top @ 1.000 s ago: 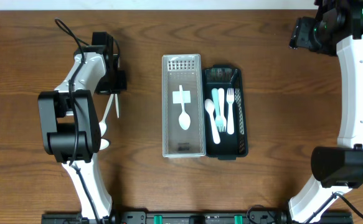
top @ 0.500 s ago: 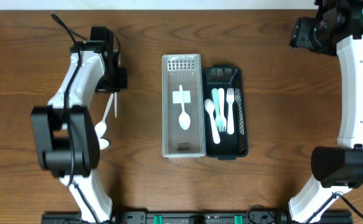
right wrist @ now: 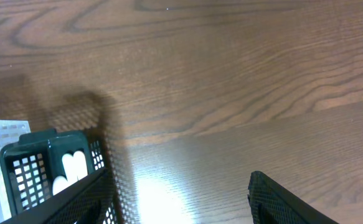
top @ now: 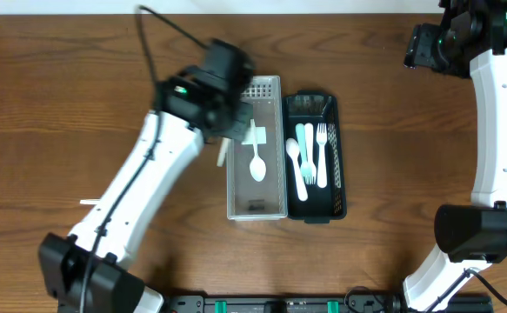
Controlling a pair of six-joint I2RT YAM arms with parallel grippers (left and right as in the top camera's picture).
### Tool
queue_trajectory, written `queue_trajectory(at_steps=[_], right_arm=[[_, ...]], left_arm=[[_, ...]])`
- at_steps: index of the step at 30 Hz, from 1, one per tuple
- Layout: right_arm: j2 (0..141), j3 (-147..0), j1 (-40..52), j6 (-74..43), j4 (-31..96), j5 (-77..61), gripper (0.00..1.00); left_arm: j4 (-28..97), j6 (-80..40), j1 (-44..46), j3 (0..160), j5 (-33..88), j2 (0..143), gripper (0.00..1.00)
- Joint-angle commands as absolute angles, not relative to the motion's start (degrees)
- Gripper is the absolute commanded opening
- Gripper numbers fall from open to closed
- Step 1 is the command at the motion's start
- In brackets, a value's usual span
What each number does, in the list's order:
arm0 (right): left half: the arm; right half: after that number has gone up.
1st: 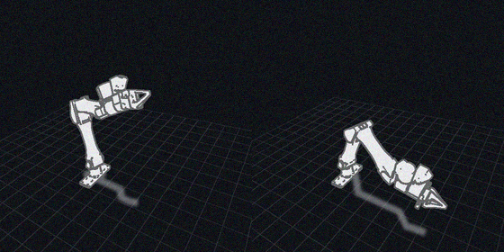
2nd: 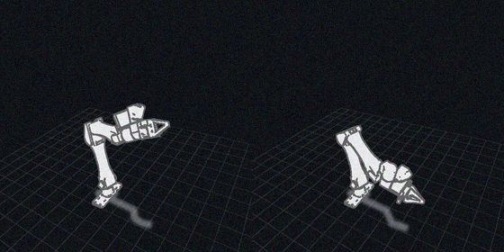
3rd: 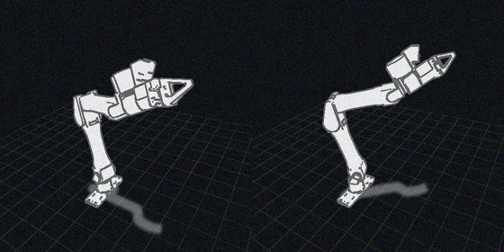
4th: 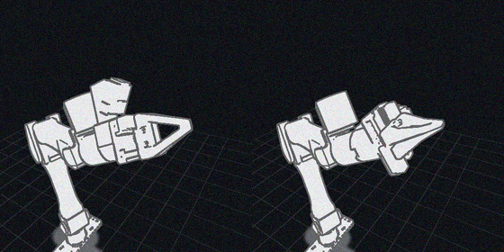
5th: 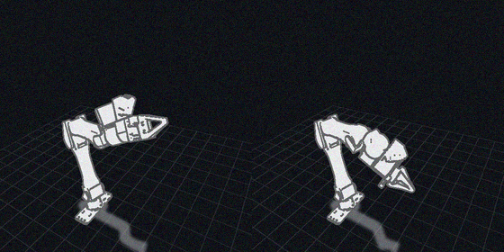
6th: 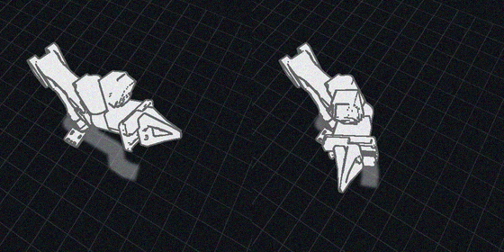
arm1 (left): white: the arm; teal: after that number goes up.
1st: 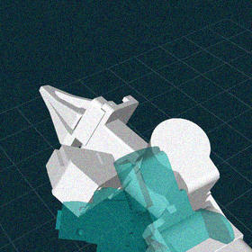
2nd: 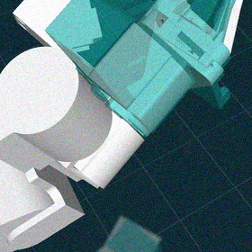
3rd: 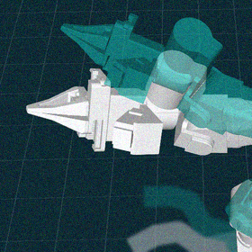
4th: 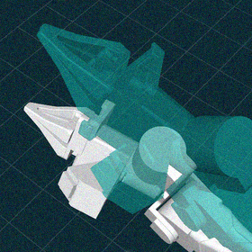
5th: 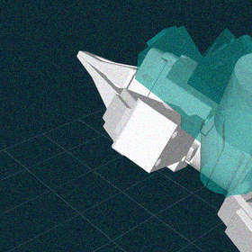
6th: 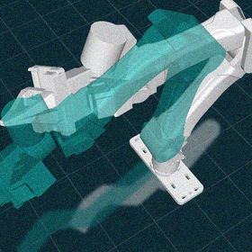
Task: Pack container
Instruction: 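Move the spoon into the clear basket and open the left gripper, then move the left gripper back and grasp a white spoon by its handle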
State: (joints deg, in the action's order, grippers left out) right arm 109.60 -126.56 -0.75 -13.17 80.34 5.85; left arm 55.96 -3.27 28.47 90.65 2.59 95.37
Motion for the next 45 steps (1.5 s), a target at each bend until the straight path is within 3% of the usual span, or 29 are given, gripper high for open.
queue_trajectory(at_steps=[1, 11, 16, 17, 19, 21, 27, 32, 38, 45], right_arm=[[109.84, -126.13, -1.21, -13.21, 80.49, 6.22, 0.73], [109.84, -126.13, -1.21, -13.21, 81.6, 6.22, 0.73], [109.84, -126.13, -1.21, -13.19, 82.11, 6.22, 0.73], [109.84, -126.13, -1.21, -13.19, 82.11, 6.22, 0.73], [109.84, -126.13, -1.21, -13.19, 82.08, 6.22, 0.73], [109.84, -126.13, -1.21, -13.19, 82.08, 6.22, 0.73], [109.84, -126.13, -1.21, -13.19, 82.08, 6.24, 0.73], [109.84, -126.13, -1.21, -13.19, 82.08, 6.22, 0.73], [109.84, -126.13, -1.21, -13.19, 82.0, 6.22, 0.73], [109.84, -126.13, -1.21, -13.21, 81.56, 6.22, 0.73]], left_arm=[[54.46, -6.15, 31.62, 90.87, 1.96, 99.7, 0.06], [51.75, -8.88, 32.75, 90.87, 2.17, 114.13, 0.06], [51.7, -7.01, 32.75, 90.98, 1.87, 114.65, 0.34], [51.75, -6.2, 32.75, 91.05, 1.48, 114.28, 0.43], [52.42, -4.67, 32.75, 91.39, 0.12, 112.6, 0.49], [54.11, -2.68, 32.73, 92.36, -1.3, 110.28, 0.63], [59.86, -0.58, 28.62, 94.0, -10.15, 97.78, 0.82], [62.61, 1.78, 14.61, 94.0, -10.07, 89.38, 0.87], [62.17, 3.9, -4.14, 92.01, -5.87, 90.24, 0.87], [55.68, 8.6, -12.64, 82.5, -0.38, 97.25, 0.88]])
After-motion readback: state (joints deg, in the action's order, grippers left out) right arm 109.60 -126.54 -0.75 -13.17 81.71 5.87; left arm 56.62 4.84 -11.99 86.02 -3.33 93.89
